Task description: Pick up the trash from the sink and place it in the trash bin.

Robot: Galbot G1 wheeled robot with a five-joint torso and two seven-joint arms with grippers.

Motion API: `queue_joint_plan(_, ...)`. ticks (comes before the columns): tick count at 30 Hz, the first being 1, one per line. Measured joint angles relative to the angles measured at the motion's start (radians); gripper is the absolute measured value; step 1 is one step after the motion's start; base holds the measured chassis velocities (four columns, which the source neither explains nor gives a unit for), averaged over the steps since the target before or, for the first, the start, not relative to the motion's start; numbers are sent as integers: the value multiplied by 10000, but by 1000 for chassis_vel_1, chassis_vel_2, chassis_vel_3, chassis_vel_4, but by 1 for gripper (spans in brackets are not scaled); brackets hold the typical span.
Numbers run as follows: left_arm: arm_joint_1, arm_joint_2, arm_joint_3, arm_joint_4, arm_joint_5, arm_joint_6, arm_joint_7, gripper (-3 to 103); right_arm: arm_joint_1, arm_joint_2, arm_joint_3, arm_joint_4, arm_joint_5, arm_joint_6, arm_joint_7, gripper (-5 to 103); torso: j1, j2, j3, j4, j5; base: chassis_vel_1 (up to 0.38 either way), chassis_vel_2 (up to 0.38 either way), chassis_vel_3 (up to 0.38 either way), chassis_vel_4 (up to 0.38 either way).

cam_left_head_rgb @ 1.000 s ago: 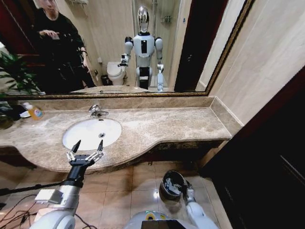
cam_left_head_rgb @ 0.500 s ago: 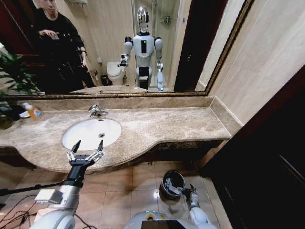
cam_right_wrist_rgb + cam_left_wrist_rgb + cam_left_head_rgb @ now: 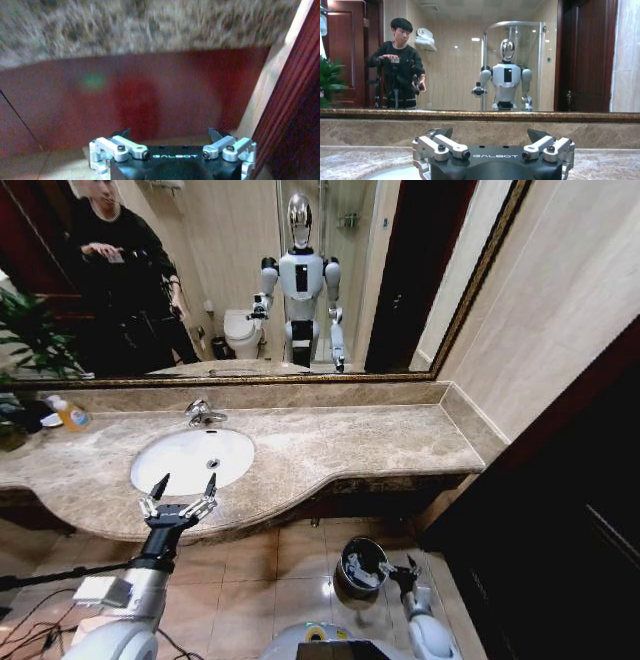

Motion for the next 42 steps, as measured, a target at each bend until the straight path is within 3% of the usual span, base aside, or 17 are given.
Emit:
queue_joint_plan(11, 0, 0, 0, 0, 0, 0, 0, 100, -1233, 195, 872, 2565, -262, -42, -47, 100, -1, 0, -1, 0, -2, 0, 0, 0, 0)
queue_joint_plan(22, 0, 0, -1, 0, 0, 0, 0, 100, -2004, 157, 650, 6075, 180, -1380, 19, 100, -1, 0, 0, 0, 0, 0, 0, 0, 0)
queue_joint_plan(29, 1, 0, 0, 0, 0, 0, 0, 100, -2300, 112, 636, 8368, 404, -2668, 413, 100, -1, 0, 0, 0, -3, 0, 0, 0, 0)
queue_joint_plan(34, 0, 0, 0, 0, 0, 0, 0, 100, -2113, -189, 267, 10094, 521, -3957, 1221, 100, -1, 0, 0, 0, -2, 0, 0, 0, 0)
queue_joint_plan(42, 0, 0, 0, 0, 0, 0, 0, 100, -1704, -868, 285, 10728, 754, -4267, 1335, 100, -1, 0, 0, 1, 0, 0, 0, 0, 0)
